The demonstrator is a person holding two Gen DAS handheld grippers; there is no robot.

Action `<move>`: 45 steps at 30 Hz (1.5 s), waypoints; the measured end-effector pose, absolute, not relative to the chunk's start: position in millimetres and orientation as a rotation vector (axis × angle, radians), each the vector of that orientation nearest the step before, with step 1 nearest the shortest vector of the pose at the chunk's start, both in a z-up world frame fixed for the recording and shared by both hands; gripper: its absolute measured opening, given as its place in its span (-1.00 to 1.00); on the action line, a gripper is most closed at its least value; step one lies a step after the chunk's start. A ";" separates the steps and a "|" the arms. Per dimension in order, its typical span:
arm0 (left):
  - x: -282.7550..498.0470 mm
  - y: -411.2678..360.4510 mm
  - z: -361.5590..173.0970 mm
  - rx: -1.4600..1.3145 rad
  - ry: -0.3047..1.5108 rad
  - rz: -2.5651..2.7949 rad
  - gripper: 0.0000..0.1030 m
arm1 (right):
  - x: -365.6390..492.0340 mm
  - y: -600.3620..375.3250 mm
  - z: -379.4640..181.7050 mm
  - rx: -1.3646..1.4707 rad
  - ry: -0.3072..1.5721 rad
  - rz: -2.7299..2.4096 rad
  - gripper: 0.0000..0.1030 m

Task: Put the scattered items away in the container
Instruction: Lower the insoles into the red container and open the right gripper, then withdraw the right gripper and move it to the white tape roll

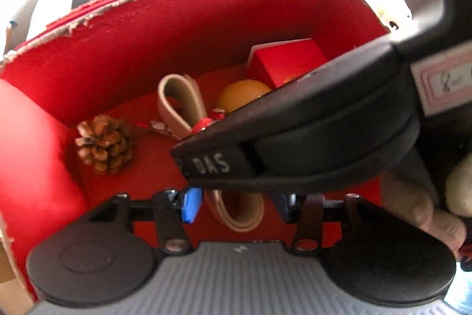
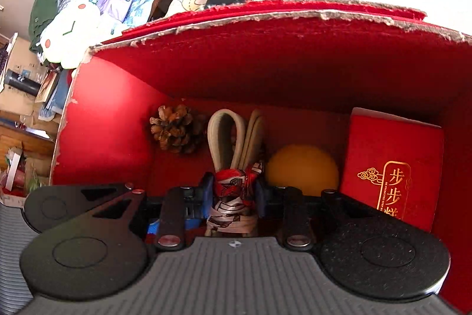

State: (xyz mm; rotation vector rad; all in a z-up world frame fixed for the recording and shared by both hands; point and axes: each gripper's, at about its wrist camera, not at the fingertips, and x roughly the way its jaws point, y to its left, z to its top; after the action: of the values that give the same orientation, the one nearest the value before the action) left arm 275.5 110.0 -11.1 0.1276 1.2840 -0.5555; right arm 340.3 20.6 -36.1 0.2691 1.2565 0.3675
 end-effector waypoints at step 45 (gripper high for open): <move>250.3 129.7 24.8 0.109 1.013 -0.289 0.37 | 249.3 -26.0 5.6 0.434 0.844 0.164 -0.22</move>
State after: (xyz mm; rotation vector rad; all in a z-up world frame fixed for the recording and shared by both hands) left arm 250.3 129.7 24.8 0.1091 1.0130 -0.2890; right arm 249.3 -26.0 5.6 0.4335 0.8437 0.1643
